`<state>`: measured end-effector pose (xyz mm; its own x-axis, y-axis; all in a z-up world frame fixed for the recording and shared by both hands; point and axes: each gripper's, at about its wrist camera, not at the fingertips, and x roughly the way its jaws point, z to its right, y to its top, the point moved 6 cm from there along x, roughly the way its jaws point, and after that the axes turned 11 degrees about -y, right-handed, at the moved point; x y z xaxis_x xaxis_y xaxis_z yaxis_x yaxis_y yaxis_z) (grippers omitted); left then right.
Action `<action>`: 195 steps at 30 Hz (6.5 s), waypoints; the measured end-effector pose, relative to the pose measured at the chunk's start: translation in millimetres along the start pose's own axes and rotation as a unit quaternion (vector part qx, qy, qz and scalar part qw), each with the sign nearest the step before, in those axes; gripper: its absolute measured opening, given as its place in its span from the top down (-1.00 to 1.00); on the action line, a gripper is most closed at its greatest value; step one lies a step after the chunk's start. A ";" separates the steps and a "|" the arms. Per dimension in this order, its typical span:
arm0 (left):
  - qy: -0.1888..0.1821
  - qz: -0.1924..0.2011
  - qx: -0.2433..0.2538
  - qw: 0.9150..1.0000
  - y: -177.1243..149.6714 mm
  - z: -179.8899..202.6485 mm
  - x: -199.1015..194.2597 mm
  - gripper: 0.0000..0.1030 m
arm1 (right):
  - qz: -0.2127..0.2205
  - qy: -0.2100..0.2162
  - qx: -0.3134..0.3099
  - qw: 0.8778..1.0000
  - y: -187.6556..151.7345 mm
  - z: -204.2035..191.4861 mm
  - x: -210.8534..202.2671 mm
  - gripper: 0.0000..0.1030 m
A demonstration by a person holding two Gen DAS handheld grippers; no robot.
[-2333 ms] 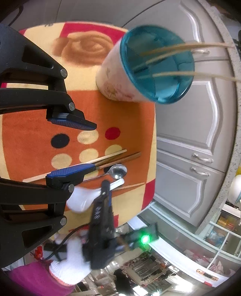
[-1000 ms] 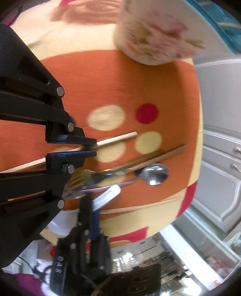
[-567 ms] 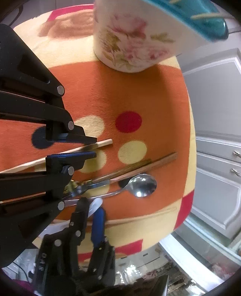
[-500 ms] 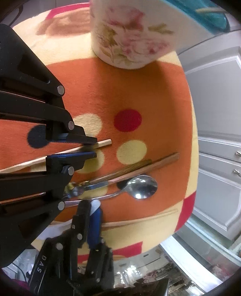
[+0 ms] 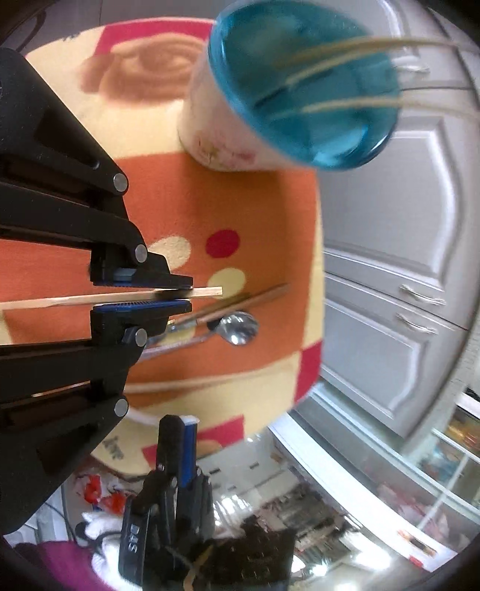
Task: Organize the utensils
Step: 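Lift and carry the white spoon and chopstick toward the floral cup with both tools, then lower the spoon and chopstick into the cup and open both tools, then move both open tools back over the fork and remaining utensils, then close the left tool on a wooden chopstick while the right tool moves over the steel fork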
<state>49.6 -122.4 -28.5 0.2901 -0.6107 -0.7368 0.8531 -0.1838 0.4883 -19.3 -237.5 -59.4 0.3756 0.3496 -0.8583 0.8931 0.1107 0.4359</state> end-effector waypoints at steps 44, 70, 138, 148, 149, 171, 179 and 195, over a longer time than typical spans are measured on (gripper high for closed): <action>0.126 0.255 0.040 0.958 117.4 -37.7 -255.1 0.92 | 0.143 0.010 -0.128 0.981 173.6 -167.0 -68.7 0.75; 0.150 0.192 -0.021 0.970 92.0 -94.6 -163.9 0.92 | 0.030 0.004 -0.078 0.996 153.9 -136.3 48.5 0.75; 0.020 -0.056 -0.003 0.998 -11.0 14.0 78.7 0.52 | -0.016 -0.075 0.115 0.990 3.8 67.3 13.9 0.23; 0.052 -0.069 -0.008 0.996 -5.3 2.5 99.0 0.59 | -0.029 -0.063 0.104 0.992 0.5 59.5 22.5 0.22; 0.053 -0.068 -0.011 0.996 -3.6 1.2 101.0 0.59 | -0.031 -0.062 0.104 0.992 1.4 58.6 23.9 0.21; 0.045 -0.066 -0.042 0.996 -42.0 -35.2 52.9 1.00 | -0.018 -0.062 0.073 0.995 51.1 34.0 39.4 0.22; 0.041 -0.046 -0.024 0.998 -11.7 -17.5 56.8 0.97 | -0.009 -0.067 0.079 0.995 71.5 34.5 36.9 0.22; 0.072 -0.051 -0.034 0.996 2.2 -33.2 84.2 0.88 | -0.011 -0.068 0.085 0.994 75.6 50.0 33.8 0.21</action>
<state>90.3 -148.6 -105.0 0.2562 -0.4736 -0.8427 0.9072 -0.1831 0.3788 73.4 -263.9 -69.0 0.3755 0.2183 -0.9007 0.9259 -0.0456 0.3750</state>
